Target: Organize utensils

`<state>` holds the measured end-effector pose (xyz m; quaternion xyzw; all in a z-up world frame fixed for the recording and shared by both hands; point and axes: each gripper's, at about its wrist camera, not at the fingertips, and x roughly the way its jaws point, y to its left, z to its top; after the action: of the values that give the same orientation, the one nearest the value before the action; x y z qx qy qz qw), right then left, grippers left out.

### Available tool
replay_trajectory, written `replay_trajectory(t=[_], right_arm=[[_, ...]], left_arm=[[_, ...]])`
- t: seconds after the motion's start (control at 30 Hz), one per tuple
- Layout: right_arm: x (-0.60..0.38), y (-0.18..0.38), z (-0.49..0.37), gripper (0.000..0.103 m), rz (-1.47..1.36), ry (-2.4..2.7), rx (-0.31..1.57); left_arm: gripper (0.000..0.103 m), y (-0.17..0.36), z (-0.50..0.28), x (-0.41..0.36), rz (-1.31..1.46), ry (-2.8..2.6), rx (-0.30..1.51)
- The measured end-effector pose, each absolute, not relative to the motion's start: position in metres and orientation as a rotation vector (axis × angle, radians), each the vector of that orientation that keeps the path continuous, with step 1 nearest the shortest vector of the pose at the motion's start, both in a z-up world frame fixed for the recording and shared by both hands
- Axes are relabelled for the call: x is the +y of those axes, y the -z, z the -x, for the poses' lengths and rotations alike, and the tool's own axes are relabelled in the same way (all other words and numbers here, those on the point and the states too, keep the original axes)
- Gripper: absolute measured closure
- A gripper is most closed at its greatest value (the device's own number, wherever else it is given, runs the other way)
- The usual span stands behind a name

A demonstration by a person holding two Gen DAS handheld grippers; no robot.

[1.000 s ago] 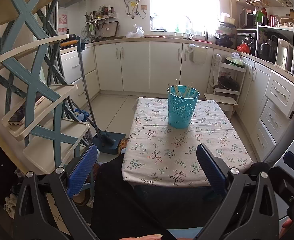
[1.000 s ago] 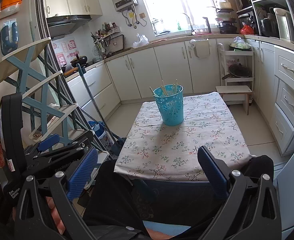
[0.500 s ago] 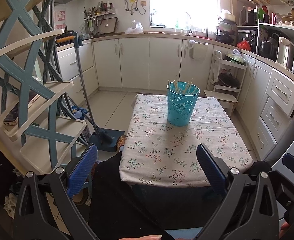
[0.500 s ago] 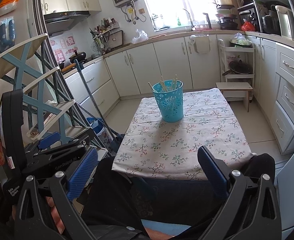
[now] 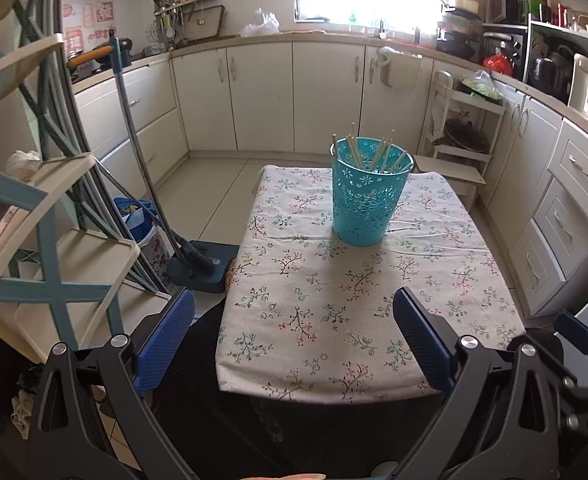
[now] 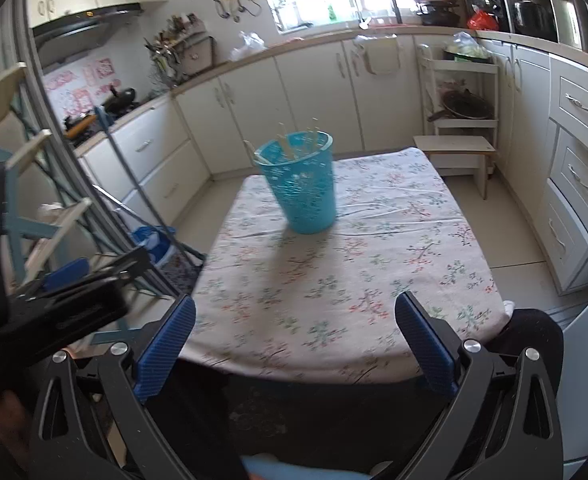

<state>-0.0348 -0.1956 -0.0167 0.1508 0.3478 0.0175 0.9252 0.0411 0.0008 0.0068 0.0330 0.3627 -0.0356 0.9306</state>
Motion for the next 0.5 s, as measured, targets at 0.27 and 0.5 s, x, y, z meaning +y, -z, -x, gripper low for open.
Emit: replay_trajectory(t=[0.27,0.5], right_arm=[[-0.237,0.063,-0.043,0.007,-0.285,0.102,0.786],[-0.256,0.079,-0.072,0.007,-0.300,0.147,0.793]], left_arm=[[0.008,0.019,-0.097,-0.011,-0.050,0.081,0.802],[0.008,0.026,-0.119,-0.014,-0.051,0.084,0.745]])
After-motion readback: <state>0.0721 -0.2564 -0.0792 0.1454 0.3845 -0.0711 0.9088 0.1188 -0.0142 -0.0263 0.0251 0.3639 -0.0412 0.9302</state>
